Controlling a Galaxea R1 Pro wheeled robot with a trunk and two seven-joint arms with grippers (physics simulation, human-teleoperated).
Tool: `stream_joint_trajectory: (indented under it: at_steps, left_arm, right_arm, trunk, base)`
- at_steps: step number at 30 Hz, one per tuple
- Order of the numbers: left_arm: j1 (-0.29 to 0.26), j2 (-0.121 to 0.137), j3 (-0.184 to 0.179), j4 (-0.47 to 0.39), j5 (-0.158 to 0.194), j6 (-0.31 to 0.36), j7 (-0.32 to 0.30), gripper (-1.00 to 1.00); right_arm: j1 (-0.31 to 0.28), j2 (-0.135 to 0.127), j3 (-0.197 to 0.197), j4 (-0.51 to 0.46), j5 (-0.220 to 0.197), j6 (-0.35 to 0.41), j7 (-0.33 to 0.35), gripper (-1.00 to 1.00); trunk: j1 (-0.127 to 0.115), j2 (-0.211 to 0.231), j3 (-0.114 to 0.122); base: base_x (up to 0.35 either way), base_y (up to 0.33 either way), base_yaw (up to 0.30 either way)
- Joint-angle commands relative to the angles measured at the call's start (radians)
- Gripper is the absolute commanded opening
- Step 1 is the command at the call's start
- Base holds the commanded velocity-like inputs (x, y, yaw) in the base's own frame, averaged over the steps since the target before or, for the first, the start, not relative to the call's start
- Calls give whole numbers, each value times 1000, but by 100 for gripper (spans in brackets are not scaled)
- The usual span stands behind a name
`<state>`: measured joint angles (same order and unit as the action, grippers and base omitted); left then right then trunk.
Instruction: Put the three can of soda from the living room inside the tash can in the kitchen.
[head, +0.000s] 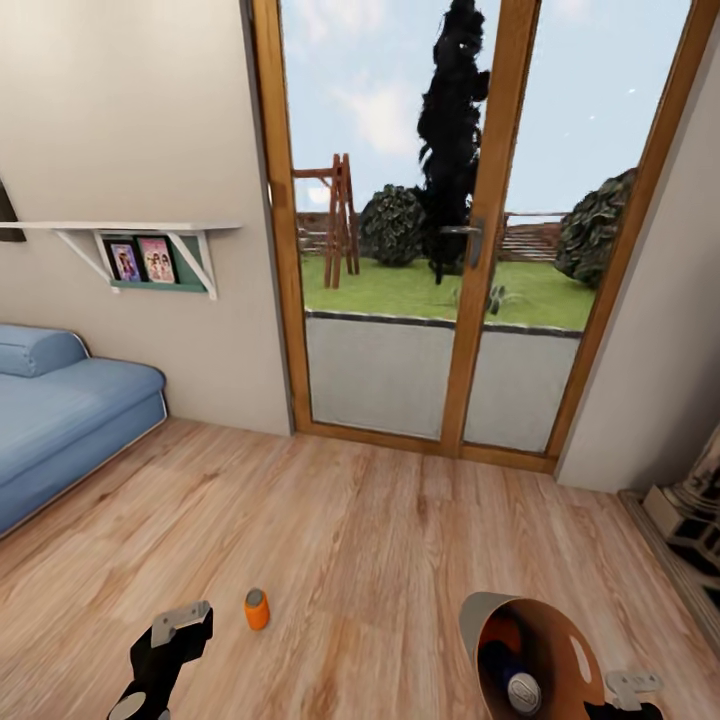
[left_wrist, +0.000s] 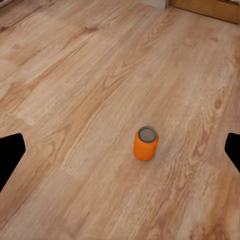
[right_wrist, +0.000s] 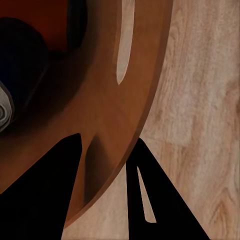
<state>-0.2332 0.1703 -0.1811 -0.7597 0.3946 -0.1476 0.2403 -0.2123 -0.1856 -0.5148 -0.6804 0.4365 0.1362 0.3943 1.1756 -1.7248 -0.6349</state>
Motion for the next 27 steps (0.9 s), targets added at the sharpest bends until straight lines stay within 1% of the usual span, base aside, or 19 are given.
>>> stream_joint_trajectory:
  at_steps: [1, 4, 7, 12, 18, 20, 22, 23, 24, 26, 27]
  left_arm:
    - [0, 0, 0, 0, 0, 1, 0, 100]
    - [0, 0, 0, 1, 0, 4, 0, 100]
    - [0, 0, 0, 4, 0, 23, 0, 100]
    - [0, 0, 0, 6, 0, 37, 0, 100]
    - [0, -1, 0, 5, 0, 64, 0, 100]
    - [-1, -1, 0, 4, 0, 78, 0, 100]
    - [-3, -1, 0, 4, 0, 94, 0, 100]
    - [-6, -2, 0, 4, 1, 113, 2, 100]
    - [-8, -2, 0, 5, 0, 122, 2, 100]
    - [-11, -2, 0, 5, 0, 140, 4, 100]
    - [-15, -2, 0, 6, 0, 164, 5, 100]
  right_arm:
    - [0, 0, -1, -1, -10, 0, 3, -100]
    - [-1, 0, 0, -1, -10, 0, 3, -100]
    - [-1, 0, 3, -1, -10, 1, 2, -100]
    - [-1, 0, 8, -2, -10, 6, 2, -100]
    - [-1, 2, 10, -7, -9, 30, 3, -100]
    - [-12, 3, 12, -17, -7, 93, 3, -100]
    - [-29, 3, 13, -21, -6, 140, 3, -100]
    - [-50, 3, 16, -23, -5, 191, 3, -100]
    - [-61, 3, 20, -24, -5, 218, 3, -100]
    - [-87, 6, 33, -26, -4, 272, 3, -100]
    - [-116, 11, 55, -27, -3, 329, 3, -100]
  trunk:
    - [0, 0, 0]
    - [0, 0, 0]
    - [0, 0, 0]
    - [0, 0, 0]
    - [0, 0, 0]
    - [0, 0, 0]
    - [0, 0, 0]
    - [0, 0, 0]
    - [0, 0, 0]
    - [0, 0, 0]
    - [0, 0, 0]
  base:
    - [188, 0, 0]
    - [186, 0, 0]
    - [184, 0, 0]
    - [183, 0, 0]
    - [192, 0, 0]
    - [196, 0, 0]
    - [196, 0, 0]
    - [197, 0, 0]
    - [197, 0, 0]
    - [197, 0, 0]
    - [197, 0, 0]
